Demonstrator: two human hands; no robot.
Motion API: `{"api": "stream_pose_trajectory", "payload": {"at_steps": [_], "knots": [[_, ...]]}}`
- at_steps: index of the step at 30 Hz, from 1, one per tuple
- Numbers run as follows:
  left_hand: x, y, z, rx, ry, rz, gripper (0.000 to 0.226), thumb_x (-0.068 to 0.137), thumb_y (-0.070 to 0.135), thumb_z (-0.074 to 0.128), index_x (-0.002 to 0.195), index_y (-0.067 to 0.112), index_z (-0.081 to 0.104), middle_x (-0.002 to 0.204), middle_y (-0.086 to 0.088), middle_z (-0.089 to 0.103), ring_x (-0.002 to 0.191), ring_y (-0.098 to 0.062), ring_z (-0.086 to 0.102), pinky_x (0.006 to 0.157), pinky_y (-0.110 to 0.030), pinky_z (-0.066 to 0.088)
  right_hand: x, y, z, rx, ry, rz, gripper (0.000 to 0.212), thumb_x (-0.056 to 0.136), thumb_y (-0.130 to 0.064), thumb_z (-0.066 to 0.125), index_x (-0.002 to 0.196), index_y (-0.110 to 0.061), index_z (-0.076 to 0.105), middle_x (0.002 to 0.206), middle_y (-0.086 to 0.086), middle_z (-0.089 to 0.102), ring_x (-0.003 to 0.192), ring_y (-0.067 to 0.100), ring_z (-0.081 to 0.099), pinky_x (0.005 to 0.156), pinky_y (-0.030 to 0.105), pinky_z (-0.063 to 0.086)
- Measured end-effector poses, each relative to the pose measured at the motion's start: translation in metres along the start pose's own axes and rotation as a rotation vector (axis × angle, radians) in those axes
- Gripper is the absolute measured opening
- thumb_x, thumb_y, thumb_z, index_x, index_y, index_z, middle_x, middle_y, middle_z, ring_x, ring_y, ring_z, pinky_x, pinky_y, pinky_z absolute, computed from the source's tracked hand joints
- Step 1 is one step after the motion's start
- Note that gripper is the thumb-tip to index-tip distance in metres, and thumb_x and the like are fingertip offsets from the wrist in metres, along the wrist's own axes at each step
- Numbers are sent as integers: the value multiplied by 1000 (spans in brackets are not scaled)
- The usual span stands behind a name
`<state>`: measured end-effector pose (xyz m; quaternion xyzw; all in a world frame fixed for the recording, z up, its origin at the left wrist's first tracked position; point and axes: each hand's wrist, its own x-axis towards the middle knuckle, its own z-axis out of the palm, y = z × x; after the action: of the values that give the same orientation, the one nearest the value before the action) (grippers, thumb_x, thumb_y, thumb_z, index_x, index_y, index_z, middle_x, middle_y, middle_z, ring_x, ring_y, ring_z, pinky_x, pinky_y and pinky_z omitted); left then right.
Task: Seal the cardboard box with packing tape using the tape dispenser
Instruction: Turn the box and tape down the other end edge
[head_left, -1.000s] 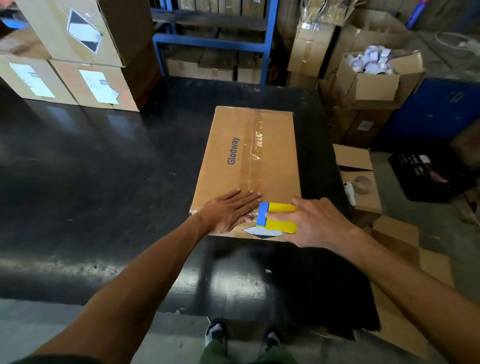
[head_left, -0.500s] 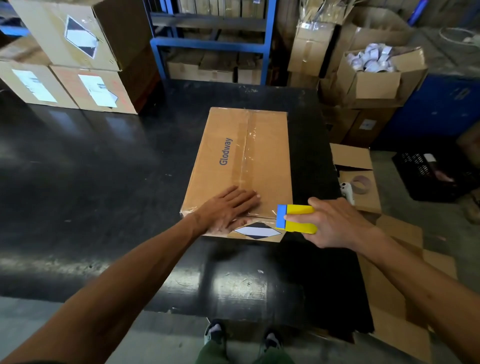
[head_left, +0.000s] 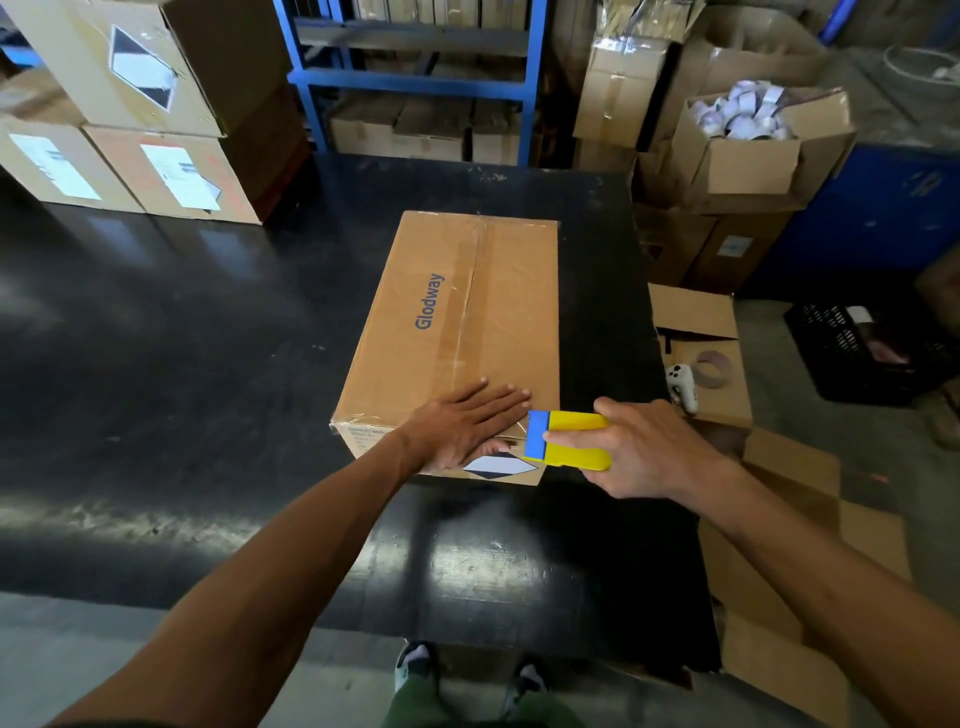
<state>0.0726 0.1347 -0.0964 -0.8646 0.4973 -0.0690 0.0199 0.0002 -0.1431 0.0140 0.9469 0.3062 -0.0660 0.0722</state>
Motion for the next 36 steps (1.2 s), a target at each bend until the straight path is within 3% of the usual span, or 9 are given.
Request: {"api": "stream_pose_trajectory", "payload": {"at_steps": [8,11,16,20,24,28,31,34,36], "knots": [[-1,0,-3,25,-14,-17,63,107,50,20,159,14,24,166,-2,20,153,-19,17,125,-42,18,-28,30,11,49,59,-85,58,83,-63,46,139,-48,42,83,1,47,57,13,40,43,28,38],[-1,1,-5,28,-13,-22,63,107,50,25,159,15,23,167,-2,19,154,-18,15,125,-41,16,-50,57,17,41,46,-84,60,83,-66,40,140,-47,37,82,1,47,56,12,42,42,24,33],[-2,2,-5,40,-14,-38,64,107,51,29,160,16,22,167,-1,20,154,-17,16,124,-42,19,-39,51,33,-11,59,-76,60,73,-51,71,130,-41,57,83,7,53,56,20,52,44,26,34],[-1,5,-8,25,-12,-51,63,107,52,27,158,15,27,165,-2,24,153,-18,21,124,-42,22,-21,32,45,-16,94,-46,62,63,-41,83,122,-35,66,81,11,54,57,27,56,45,29,35],[0,5,-10,8,-17,-47,63,106,50,29,158,14,28,165,-3,26,152,-20,23,123,-43,24,-20,19,48,-75,122,-25,60,60,-40,84,117,-29,68,79,16,55,53,29,55,44,30,38],[2,5,-9,-8,-8,-44,62,106,49,31,157,13,30,164,-5,28,152,-21,24,122,-44,27,-11,-3,60,-208,81,46,48,58,-35,80,105,-28,71,72,11,52,50,26,53,43,28,26],[2,9,-9,8,31,-55,62,106,49,32,155,11,35,162,-7,33,150,-24,29,121,-46,28,-6,-10,70,-158,51,112,55,59,-38,81,111,-29,68,76,12,54,53,27,57,43,29,36],[19,33,-12,-29,98,-152,66,101,53,35,150,9,44,149,-15,50,139,-32,45,118,-51,29,-10,0,68,-92,46,155,58,65,-44,78,120,-35,63,82,11,55,60,29,61,49,31,43],[45,59,-13,-94,120,-372,73,98,60,34,148,7,46,137,-17,54,129,-36,49,119,-52,25,-11,10,65,-46,62,168,56,73,-48,71,127,-41,57,90,10,55,71,31,64,56,33,43]]}}
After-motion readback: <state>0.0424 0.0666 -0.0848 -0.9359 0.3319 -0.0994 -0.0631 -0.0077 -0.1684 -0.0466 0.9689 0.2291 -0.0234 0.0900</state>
